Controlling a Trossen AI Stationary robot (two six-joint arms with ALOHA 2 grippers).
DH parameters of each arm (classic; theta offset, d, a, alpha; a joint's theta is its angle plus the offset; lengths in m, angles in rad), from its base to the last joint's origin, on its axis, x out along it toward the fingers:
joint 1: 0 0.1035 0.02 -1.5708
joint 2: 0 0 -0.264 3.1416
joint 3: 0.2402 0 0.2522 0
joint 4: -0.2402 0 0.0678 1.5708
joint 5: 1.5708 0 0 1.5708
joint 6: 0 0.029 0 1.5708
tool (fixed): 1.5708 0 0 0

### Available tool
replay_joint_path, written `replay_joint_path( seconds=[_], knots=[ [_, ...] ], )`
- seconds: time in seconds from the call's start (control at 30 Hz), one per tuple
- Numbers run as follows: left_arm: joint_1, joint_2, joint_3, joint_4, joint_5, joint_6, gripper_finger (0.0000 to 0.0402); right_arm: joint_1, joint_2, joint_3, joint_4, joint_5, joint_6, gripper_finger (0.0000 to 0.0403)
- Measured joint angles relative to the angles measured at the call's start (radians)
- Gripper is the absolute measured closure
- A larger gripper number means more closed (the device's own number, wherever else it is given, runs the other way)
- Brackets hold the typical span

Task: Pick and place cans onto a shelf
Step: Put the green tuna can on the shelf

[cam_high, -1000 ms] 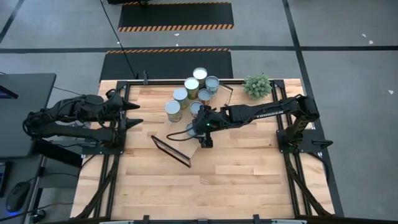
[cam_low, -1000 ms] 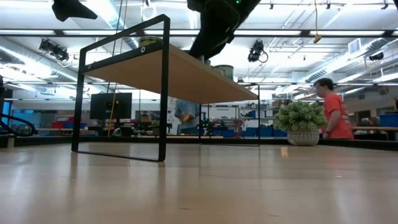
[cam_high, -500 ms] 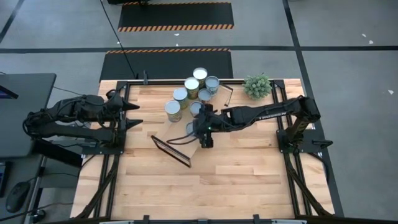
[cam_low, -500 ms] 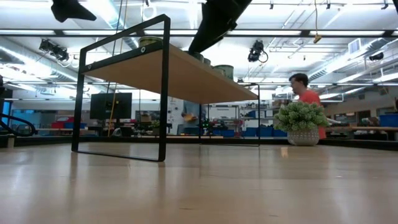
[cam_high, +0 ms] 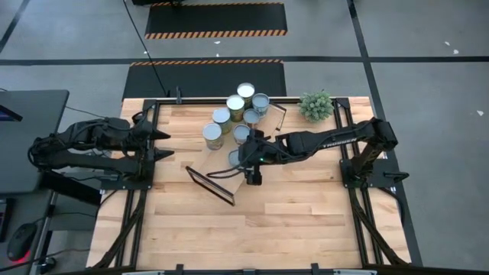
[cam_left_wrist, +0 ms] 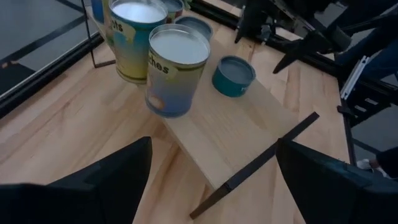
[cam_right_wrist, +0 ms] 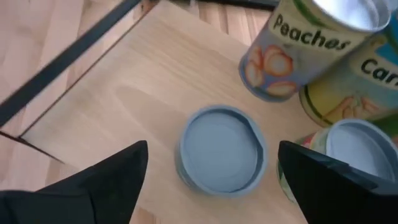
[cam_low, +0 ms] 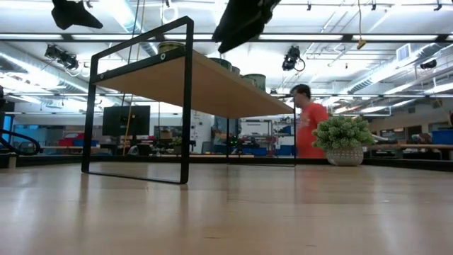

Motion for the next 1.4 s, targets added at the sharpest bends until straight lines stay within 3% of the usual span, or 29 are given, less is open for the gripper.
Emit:
replay_joint_path(
  seconds=[0.17,0.4,0.67,0.93,1.2,1.4],
  knots=[
    [0.000,0.000,0.000,-0.081,0.000,0.000,0.0054,-0.007,0.001,0.000,-0.027,-0.001,0.020,0.0039],
    [0.000,0.000,0.000,-0.122,-0.001,0.024,0.0054,0.014,0.001,-0.060,-0.073,0.116,0.035,0.0040],
    [0.000,0.000,0.000,-0.071,-0.062,0.067,0.0054,0.005,0.003,-0.151,0.101,0.236,-0.024,0.0040],
    [0.000,0.000,0.000,-0.037,-0.062,0.081,0.0054,0.001,-0.002,-0.163,0.143,0.308,0.019,0.0040],
    [0.000,0.000,0.000,-0.023,-0.032,0.040,0.0054,0.012,-0.008,-0.163,0.164,0.304,-0.038,0.0040],
    [0.000,0.000,0.000,-0.034,0.007,-0.019,0.0054,-0.013,-0.008,-0.110,0.165,0.189,0.017,0.0046]
  ],
)
